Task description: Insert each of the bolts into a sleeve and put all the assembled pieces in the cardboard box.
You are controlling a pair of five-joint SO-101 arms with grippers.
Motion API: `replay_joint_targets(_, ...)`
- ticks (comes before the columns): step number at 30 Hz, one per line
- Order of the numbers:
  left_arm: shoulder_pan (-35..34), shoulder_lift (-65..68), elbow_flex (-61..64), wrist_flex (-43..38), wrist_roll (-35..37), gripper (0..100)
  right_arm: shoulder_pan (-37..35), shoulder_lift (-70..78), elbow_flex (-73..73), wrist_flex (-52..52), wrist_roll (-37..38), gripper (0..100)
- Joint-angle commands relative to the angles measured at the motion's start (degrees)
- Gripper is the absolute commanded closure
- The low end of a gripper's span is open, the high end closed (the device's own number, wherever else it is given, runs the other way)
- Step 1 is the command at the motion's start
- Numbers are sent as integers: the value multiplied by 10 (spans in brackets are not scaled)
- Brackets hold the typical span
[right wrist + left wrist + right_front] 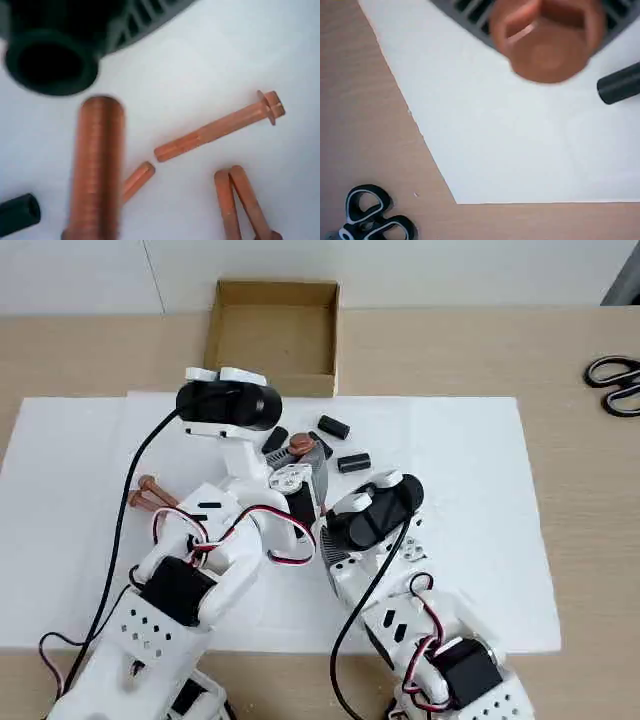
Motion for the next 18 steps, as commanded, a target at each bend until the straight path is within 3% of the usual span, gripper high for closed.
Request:
replay_joint_targets(1, 3, -17, -33, 1, 4, 994, -4, -10, -4, -15, -4, 995)
replay_joint_targets(18, 22, -16, -32, 1, 26, 994, -29, -8, -4, -15, -4, 995)
